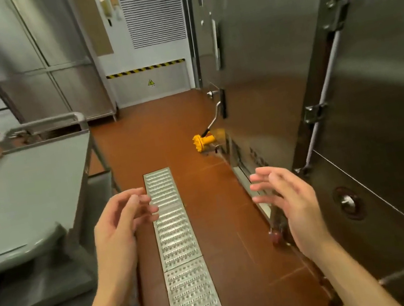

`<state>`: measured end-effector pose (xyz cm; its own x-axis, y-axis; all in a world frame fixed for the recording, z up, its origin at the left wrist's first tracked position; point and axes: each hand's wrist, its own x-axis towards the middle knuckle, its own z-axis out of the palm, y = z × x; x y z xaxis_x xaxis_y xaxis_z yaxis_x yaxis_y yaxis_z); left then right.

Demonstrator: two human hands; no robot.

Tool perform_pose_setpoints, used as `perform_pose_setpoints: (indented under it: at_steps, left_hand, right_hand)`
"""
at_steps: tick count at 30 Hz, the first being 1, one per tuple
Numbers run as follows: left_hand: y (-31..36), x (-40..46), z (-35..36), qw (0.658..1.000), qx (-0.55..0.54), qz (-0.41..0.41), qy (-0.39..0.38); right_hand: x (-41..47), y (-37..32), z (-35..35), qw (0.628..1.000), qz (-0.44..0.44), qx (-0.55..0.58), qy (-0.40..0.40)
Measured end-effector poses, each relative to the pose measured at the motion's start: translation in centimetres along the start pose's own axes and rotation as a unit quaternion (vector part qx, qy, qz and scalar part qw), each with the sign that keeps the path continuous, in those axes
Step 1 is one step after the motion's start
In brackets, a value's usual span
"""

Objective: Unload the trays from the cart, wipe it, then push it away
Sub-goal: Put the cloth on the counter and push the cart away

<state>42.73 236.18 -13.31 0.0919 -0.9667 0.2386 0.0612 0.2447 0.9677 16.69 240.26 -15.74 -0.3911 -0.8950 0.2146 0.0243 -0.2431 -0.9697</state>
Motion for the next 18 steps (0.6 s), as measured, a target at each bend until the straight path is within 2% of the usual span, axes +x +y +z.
perform_pose_setpoints:
  at_steps: [5,8,14,18]
  left_hand:
    - [-4.0,14.1,7.9,0.998,0.026,0.028,0.040]
    - [-5.0,22.0,10.9,0.995,0.046,0.028,0.084]
    - [-5.2,34.8,8.9,0.981,0.064,0.034,0.180]
    - [-8.3,45.6,6.1,0.966,0.074,0.063,0.239]
  right_hand:
    - [18.3,5.0,0.6,0.999,-0.031,0.028,-0.026]
    - [28.3,7.2,3.9,0.996,-0.003,0.062,-0.061]
    - [44.0,8.9,13.8,0.981,0.006,0.071,-0.180]
    - [55.5,11.8,21.4,0.971,-0.017,0.068,-0.228]
